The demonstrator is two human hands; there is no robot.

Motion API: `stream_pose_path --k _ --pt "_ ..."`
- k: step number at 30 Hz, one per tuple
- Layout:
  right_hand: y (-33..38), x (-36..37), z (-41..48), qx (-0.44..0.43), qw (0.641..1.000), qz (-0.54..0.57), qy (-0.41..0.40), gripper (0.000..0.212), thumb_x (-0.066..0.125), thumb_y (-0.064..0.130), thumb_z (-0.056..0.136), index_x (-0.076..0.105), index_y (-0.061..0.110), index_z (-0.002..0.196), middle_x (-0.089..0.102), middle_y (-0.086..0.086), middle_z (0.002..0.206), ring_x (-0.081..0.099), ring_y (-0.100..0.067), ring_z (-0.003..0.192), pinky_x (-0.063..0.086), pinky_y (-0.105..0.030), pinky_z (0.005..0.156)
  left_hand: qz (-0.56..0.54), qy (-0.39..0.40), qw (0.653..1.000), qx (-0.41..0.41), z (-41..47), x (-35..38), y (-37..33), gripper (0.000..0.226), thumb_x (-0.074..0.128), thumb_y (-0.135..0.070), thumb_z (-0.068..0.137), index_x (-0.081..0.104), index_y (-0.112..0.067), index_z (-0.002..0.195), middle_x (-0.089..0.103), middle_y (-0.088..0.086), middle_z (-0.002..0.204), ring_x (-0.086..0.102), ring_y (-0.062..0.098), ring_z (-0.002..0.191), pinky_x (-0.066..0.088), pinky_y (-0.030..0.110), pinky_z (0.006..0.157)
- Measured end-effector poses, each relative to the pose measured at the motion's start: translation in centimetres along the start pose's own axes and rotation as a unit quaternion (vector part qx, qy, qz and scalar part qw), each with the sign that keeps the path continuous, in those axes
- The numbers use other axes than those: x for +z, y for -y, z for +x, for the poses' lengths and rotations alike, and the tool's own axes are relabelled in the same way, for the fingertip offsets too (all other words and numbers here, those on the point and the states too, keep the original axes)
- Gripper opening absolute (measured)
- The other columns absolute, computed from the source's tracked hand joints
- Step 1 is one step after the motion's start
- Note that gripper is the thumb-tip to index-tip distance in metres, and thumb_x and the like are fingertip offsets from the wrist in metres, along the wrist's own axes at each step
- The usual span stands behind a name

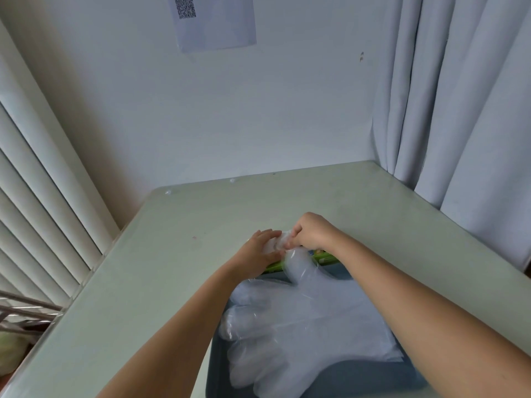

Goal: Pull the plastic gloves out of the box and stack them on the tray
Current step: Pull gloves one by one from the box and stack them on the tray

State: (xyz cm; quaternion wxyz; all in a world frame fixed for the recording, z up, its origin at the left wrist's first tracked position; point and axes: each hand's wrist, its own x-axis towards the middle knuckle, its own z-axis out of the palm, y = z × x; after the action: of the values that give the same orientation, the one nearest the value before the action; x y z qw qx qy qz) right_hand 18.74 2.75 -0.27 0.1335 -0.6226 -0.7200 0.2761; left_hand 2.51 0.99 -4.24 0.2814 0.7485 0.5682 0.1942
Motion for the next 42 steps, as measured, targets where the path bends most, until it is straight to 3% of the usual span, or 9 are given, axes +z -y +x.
stream_pose_path --k 9,13,16,21,24,29,32,36,42 --pt "-0.9 0.3 0.3 -0.012 0.995 0.095 -0.030 0.008 0.067 0.014 0.086 0.068 0.009 0.079 0.071 -0.009 0.089 0.065 -0.024 0.088 0.052 -0.035 0.082 -0.016 0.001 1.000 -0.005 0.2 0.3 0.4 0.056 0.058 -0.036 0.093 0.039 -0.022 0.144 0.032 0.001 0.151 0.024 0.022 0.142 0.019 0.032 0.116" --pt "0.1 0.4 -0.3 0.017 0.999 0.028 -0.040 0.037 0.073 0.033 0.079 0.052 0.014 0.056 0.055 -0.004 0.057 0.050 -0.019 0.056 0.038 -0.027 0.054 -0.021 -0.004 1.000 -0.001 0.1 0.3 0.4 0.056 0.059 -0.033 0.093 0.039 -0.020 0.144 0.032 0.001 0.151 0.023 0.020 0.143 0.018 0.032 0.116" --pt "1.0 0.9 -0.3 0.067 0.997 -0.009 -0.027 0.044 0.078 0.042 0.071 0.047 0.012 0.061 0.046 -0.001 0.056 0.044 -0.015 0.050 0.031 -0.025 0.047 -0.035 0.006 0.999 -0.006 0.0 0.1 0.4 0.060 0.062 -0.030 0.092 0.037 -0.017 0.145 0.032 0.002 0.151 0.024 0.020 0.142 0.018 0.032 0.117" --pt "1.0 1.2 0.1 0.049 0.998 0.044 -0.015 0.038 0.081 0.034 0.072 0.072 0.005 0.095 0.070 -0.009 0.088 0.063 -0.019 0.076 0.045 -0.025 0.064 -0.038 0.009 0.999 -0.003 -0.2 -0.1 0.3 0.062 0.065 -0.027 0.090 0.038 -0.015 0.144 0.036 0.003 0.146 0.029 0.022 0.138 0.022 0.034 0.115" --pt "0.1 0.8 -0.2 0.016 0.991 0.124 -0.041 0.020 0.082 0.027 0.073 0.073 0.010 0.077 0.067 -0.001 0.071 0.058 -0.012 0.064 0.046 -0.022 0.058 -0.038 0.011 0.999 0.008 -0.3 0.0 0.4 0.057 0.066 -0.031 0.089 0.044 -0.018 0.140 0.044 0.003 0.139 0.033 0.025 0.134 0.027 0.036 0.113" --pt "-0.8 0.5 0.3 0.015 0.980 0.189 -0.056 0.017 0.080 0.020 0.076 0.066 0.016 0.067 0.069 -0.006 0.080 0.062 -0.017 0.079 0.052 -0.033 0.083 -0.031 0.009 0.999 0.009 -0.1 0.0 0.5 0.057 0.064 -0.029 0.090 0.042 -0.024 0.142 0.029 0.004 0.153 0.012 0.017 0.146 0.011 0.027 0.115" --pt "-0.7 0.2 0.3 0.006 0.987 0.158 -0.041 0.016 0.076 0.022 0.081 0.068 0.011 0.071 0.071 -0.010 0.083 0.061 -0.017 0.077 0.051 -0.032 0.081 -0.037 0.000 0.999 0.013 -0.1 0.0 0.4 0.057 0.065 -0.029 0.090 0.043 -0.025 0.142 0.029 0.003 0.154 0.013 0.016 0.146 0.012 0.024 0.113" --pt "-0.1 0.2 -0.4 0.001 0.998 0.058 -0.022 0.026 0.078 0.034 0.077 0.070 0.009 0.074 0.057 -0.002 0.062 0.047 -0.012 0.055 0.038 -0.023 0.053 -0.046 -0.005 0.999 0.000 0.0 0.1 0.7 0.058 0.067 -0.031 0.088 0.044 -0.020 0.140 0.040 0.001 0.145 0.025 0.017 0.140 0.022 0.023 0.110" --pt "-0.2 0.5 -0.4 -0.020 0.995 0.090 -0.032 0.019 0.080 0.021 0.077 0.076 0.011 0.092 0.062 0.005 0.066 0.051 -0.005 0.056 0.037 -0.015 0.048 -0.037 -0.002 0.999 -0.002 -0.3 -0.1 0.4 0.059 0.065 -0.029 0.089 0.040 -0.019 0.142 0.039 0.000 0.144 0.029 0.015 0.137 0.021 0.012 0.094"
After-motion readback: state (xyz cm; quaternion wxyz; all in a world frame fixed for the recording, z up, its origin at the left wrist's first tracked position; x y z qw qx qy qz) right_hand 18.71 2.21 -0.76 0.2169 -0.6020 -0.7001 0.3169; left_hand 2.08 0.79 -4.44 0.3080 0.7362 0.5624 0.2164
